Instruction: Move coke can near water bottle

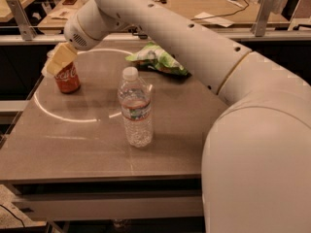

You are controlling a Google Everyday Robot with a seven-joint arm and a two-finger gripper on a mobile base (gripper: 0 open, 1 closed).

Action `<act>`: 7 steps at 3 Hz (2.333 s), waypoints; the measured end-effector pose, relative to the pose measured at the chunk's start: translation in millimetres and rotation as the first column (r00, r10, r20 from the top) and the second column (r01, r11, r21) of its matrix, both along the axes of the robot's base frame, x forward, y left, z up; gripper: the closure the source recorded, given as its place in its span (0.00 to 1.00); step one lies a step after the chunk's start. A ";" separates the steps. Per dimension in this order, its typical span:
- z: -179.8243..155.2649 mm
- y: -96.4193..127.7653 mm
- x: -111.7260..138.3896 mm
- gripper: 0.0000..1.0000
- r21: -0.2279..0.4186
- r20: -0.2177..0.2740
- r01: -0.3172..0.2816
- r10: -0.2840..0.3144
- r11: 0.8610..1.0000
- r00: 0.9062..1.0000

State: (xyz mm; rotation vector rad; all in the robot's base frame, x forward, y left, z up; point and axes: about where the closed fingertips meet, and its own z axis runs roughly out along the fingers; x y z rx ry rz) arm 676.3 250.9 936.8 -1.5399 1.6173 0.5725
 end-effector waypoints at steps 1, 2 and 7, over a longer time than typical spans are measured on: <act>-13.1 5.6 -1.2 0.00 -0.013 -0.043 -0.023 0.022 1.000 0.999; -27.8 8.6 -5.9 0.18 -0.029 -0.091 -0.047 0.044 0.998 0.995; -44.1 -14.4 -13.7 1.00 -0.063 -0.154 -0.034 0.024 0.997 0.988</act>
Offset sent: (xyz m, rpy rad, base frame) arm -0.0099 0.0071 -0.0419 -0.0499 0.1462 0.0674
